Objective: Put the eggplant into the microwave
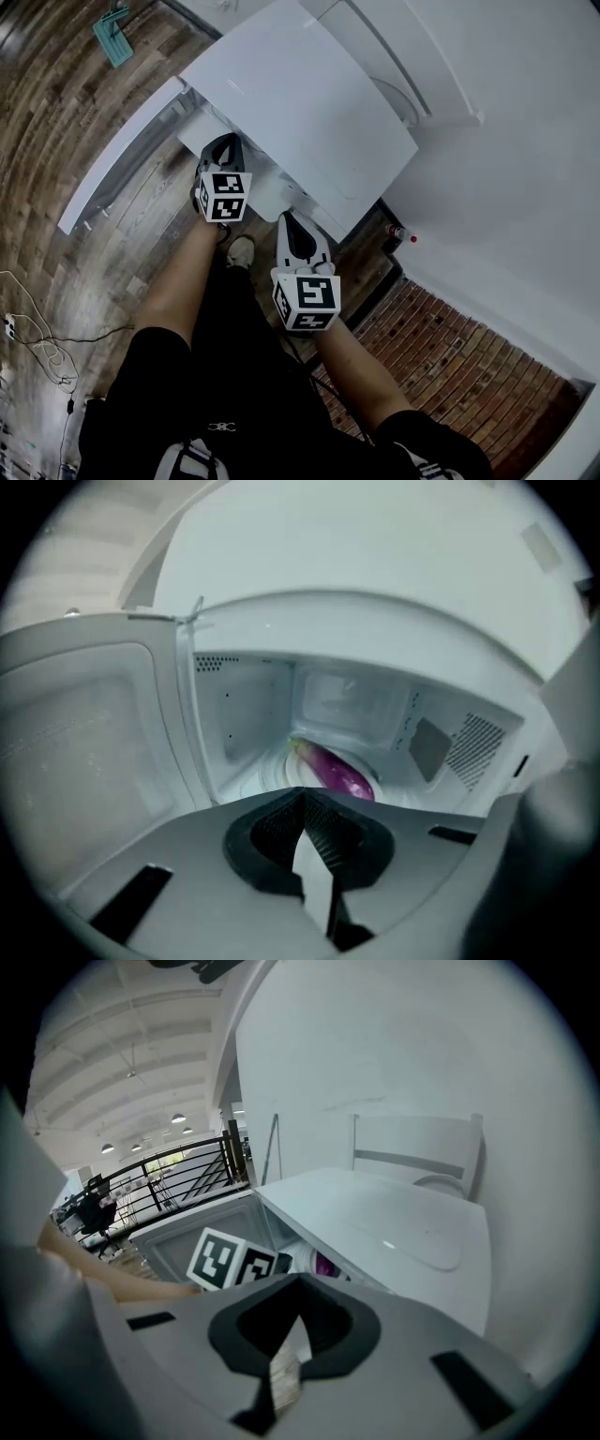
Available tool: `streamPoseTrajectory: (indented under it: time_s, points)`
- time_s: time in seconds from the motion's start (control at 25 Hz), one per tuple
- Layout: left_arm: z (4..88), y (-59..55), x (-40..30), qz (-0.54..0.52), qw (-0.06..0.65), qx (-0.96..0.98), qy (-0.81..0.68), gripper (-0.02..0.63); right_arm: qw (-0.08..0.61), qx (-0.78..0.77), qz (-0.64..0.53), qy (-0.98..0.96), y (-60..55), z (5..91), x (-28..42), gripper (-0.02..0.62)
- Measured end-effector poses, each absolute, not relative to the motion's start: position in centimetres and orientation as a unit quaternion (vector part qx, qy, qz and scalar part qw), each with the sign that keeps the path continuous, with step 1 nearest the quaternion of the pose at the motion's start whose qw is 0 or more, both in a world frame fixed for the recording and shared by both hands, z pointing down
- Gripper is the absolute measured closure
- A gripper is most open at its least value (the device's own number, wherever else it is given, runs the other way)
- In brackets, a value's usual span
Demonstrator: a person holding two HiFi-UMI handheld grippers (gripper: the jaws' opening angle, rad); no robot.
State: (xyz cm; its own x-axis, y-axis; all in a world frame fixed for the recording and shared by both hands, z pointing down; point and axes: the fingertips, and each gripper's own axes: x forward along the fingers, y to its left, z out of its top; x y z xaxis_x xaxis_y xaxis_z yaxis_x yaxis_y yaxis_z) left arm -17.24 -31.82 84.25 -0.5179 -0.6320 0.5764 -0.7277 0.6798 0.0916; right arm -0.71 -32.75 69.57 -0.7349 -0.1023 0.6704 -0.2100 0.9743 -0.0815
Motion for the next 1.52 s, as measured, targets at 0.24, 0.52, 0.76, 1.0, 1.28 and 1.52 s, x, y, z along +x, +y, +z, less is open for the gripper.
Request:
streamPoseTrajectory:
  time_s: [0.24,0.52,0.76,1.0,1.28,1.52]
  points:
    - [76.3,-26.7,-12.1,0.059,0.305,0.430,-0.848,0.609,0.328,0.072,0.076,-0.939,-31.6,65.8,-2.0,0.588]
    - [64.4,-22.5,-8.3,0.037,0.320,0.429,-0.844,0.609,0.271,0.075,0.098,-0.955,-31.5,59.2,-3.5,0.588]
    - [52.5,-22.0,-6.0,0.036,0.288,0.461,-0.838,0.609,0.204,0.082,0.125,-0.968,-31.9,50.7,-3.3,0.588]
    - [45.5,-22.7,-6.5,0.051,0.244,0.456,-0.854,0.609,0.153,0.082,0.098,-0.980,-32.9,43.7,-3.1,0.588]
    - [42.4,-24.4,-6.8,0.048,0.224,0.462,-0.857,0.609,0.131,0.084,0.082,-0.984,-33.2,41.1,-2.3,0.588]
    - [42.3,-24.7,-6.9,0.047,0.229,0.463,-0.855,0.609,0.125,0.084,0.079,-0.985,-33.3,40.8,-2.2,0.588]
